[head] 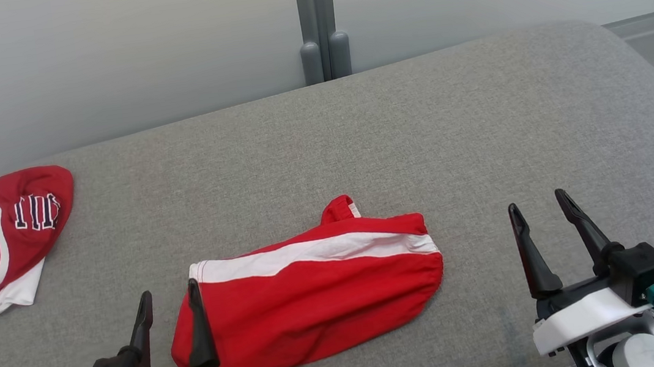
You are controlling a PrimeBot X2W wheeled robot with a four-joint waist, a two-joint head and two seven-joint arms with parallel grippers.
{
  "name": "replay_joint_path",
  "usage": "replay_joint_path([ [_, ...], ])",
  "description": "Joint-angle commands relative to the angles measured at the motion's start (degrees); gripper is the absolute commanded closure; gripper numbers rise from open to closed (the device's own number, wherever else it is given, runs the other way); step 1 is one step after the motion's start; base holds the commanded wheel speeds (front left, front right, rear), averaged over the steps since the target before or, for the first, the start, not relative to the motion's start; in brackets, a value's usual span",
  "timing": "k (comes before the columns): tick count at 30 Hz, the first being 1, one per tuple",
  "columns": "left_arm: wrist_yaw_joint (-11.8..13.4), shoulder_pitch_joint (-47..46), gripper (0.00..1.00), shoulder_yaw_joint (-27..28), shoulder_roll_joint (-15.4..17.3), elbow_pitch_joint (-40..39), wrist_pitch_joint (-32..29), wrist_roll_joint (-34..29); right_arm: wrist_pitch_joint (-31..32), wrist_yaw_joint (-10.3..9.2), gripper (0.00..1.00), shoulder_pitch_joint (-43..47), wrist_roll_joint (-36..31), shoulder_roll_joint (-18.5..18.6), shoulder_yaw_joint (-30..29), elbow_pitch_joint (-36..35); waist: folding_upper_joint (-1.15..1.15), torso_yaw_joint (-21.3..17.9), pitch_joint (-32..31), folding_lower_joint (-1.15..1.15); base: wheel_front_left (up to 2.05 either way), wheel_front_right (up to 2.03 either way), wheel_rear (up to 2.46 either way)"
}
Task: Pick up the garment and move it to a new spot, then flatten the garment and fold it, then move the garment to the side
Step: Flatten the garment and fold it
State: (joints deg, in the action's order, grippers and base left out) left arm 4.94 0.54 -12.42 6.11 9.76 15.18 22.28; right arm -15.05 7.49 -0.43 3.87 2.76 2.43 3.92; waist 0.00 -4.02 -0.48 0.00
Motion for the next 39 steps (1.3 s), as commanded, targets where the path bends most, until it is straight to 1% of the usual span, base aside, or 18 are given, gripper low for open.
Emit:
replay_joint_path([
  [1, -0.32, 0.67, 0.0, 0.61, -0.33, -0.18, -0.03, -0.45, -0.18, 0.0, 0.0, -0.47, 0.33, 0.22, 0.18, 0.15, 0.0, 0.05, -0.02, 0.0, 0.0, 0.0, 0.0],
  [16, -1.79, 1.66, 0.0, 3.95, -2.17, 0.09, -0.03, -3.28, -0.18, 0.0, 0.0, -1.86, 0.51, 0.22, 1.71, 1.03, 0.0, 0.76, -0.29, 0.0, 0.0, 0.0, 0.0],
  [23, -2.21, 1.63, 0.0, 4.31, -2.49, 0.89, -0.03, -4.03, -0.18, 0.0, 0.0, -1.67, 0.3, 0.22, 1.69, 1.39, 0.0, 0.86, -0.38, 0.0, 0.0, 0.0, 0.0],
  [31, -1.69, 1.6, 0.0, 4.59, -2.59, 1.89, -0.02, -5.06, -0.18, 0.0, 0.0, -1.21, 0.18, 0.22, 1.74, 1.54, 0.0, 1.21, -0.46, 0.0, 0.0, 0.0, 0.0],
  [34, -1.63, 1.56, 0.0, 4.66, -2.64, 1.99, -0.03, -5.45, -0.18, 0.0, 0.0, -1.0, 1.02, 0.23, 1.83, 2.33, 0.0, 1.38, -0.38, 0.0, 0.0, 0.0, 0.0],
  [38, -1.88, 1.31, 0.0, 4.64, -2.69, 2.05, -0.03, -5.69, -0.18, 0.0, 0.0, -1.62, 3.61, 0.22, 2.11, 5.99, 0.0, 1.61, -0.22, 0.0, 0.0, 0.0, 0.0],
  [39, -1.88, 1.31, 0.0, 4.64, -2.69, 2.05, -0.03, -5.69, -0.18, 0.0, 0.0, -1.62, 3.61, 0.22, 2.11, 5.99, 0.0, 1.61, -0.22, 0.0, 0.0, 0.0, 0.0],
])
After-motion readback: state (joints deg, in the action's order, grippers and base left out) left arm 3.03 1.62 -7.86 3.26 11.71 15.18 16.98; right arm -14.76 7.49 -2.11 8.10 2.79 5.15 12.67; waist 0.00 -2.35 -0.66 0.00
